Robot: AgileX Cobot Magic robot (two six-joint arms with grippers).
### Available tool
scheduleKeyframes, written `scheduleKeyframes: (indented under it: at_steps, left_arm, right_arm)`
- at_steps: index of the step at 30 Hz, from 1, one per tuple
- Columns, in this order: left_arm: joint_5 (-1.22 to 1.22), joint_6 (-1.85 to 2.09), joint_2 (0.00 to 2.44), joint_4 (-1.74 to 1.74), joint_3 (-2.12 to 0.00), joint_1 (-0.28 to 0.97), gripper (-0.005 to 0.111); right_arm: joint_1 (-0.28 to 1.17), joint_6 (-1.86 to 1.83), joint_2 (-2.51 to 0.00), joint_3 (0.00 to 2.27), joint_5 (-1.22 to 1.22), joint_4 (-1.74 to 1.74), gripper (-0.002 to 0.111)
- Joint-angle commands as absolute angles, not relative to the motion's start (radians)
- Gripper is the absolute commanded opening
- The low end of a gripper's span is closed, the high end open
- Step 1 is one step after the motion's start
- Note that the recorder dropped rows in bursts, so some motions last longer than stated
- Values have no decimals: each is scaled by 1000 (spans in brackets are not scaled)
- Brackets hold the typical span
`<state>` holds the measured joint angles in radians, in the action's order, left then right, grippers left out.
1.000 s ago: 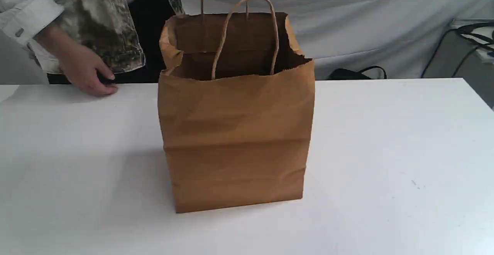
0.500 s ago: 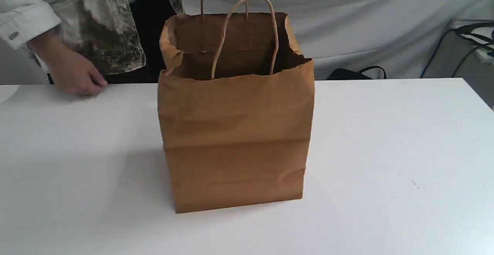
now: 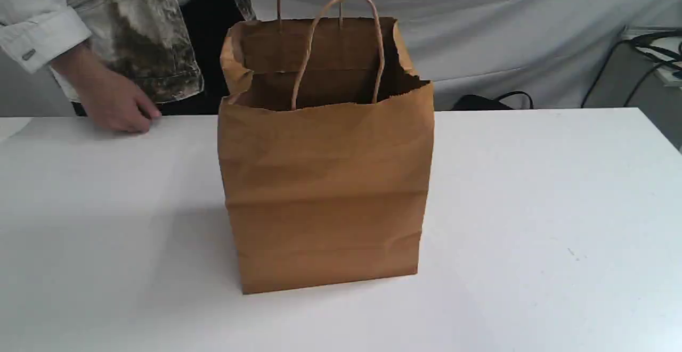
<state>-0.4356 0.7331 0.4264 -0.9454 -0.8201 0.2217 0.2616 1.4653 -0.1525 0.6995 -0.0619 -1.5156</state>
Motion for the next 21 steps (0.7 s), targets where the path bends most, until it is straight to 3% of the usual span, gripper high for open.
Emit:
scheduleKeyframes:
  at_steps: [1, 10, 14, 21]
  left_arm:
    - [-426, 769, 327, -1020, -720, 225, 64]
    - [-438, 770, 129, -1117, -437, 225, 64]
    - [-450, 839, 72, -1344, -305, 225, 64]
    - [-662, 1355, 0, -1685, -147, 225, 64]
  right_arm:
    - [257, 1480, -102, 666, -171, -1451, 50]
    - [257, 1518, -58, 607, -319, -1369, 32]
    - [257, 1518, -58, 607, -319, -1361, 31]
    - [257, 1518, -58, 607, -319, -1361, 31]
